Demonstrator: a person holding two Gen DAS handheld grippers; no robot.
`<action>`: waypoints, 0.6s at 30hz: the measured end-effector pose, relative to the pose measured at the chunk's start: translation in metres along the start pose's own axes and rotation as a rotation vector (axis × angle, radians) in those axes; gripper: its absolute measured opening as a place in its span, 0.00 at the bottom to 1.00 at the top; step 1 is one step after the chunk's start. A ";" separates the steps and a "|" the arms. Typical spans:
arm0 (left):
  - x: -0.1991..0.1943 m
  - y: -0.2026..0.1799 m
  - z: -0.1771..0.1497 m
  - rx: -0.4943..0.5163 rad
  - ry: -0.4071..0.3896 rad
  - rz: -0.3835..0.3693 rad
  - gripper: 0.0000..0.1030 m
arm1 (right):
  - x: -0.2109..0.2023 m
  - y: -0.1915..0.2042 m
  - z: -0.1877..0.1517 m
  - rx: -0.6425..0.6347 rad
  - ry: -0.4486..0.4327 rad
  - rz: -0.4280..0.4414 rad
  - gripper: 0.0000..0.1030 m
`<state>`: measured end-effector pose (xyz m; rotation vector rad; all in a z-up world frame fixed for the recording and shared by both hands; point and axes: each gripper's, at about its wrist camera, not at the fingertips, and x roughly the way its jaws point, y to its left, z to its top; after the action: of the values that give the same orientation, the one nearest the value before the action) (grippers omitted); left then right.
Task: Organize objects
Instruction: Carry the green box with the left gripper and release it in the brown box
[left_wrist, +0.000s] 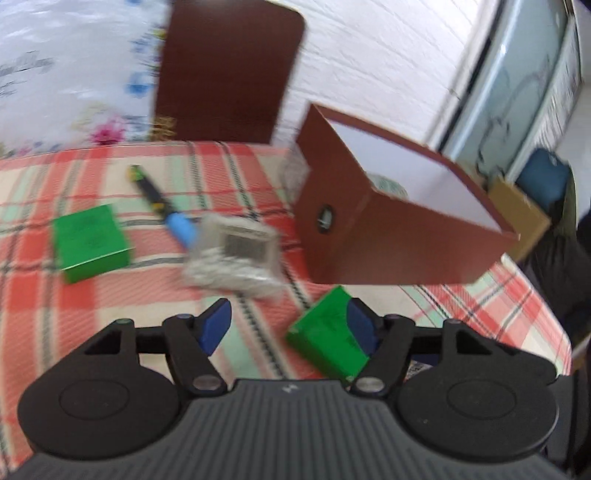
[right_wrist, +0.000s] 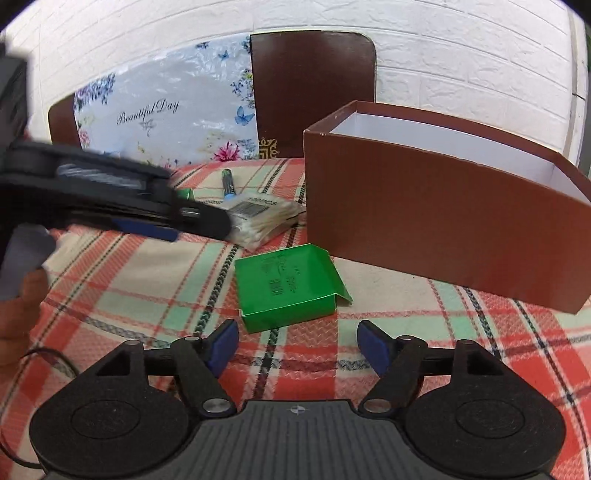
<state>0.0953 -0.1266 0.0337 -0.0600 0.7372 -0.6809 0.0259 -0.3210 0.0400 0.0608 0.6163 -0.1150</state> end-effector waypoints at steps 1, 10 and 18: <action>0.010 -0.003 0.002 0.008 0.027 -0.018 0.67 | 0.004 0.000 0.002 -0.012 0.004 -0.003 0.70; 0.023 -0.009 -0.009 -0.030 0.104 -0.024 0.48 | 0.019 0.004 0.007 -0.045 -0.003 0.041 0.60; -0.041 -0.047 0.036 0.005 -0.089 -0.038 0.45 | -0.044 0.015 0.023 -0.158 -0.329 -0.059 0.60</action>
<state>0.0705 -0.1454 0.0981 -0.0994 0.6506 -0.7122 0.0050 -0.3042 0.0846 -0.1275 0.2966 -0.1303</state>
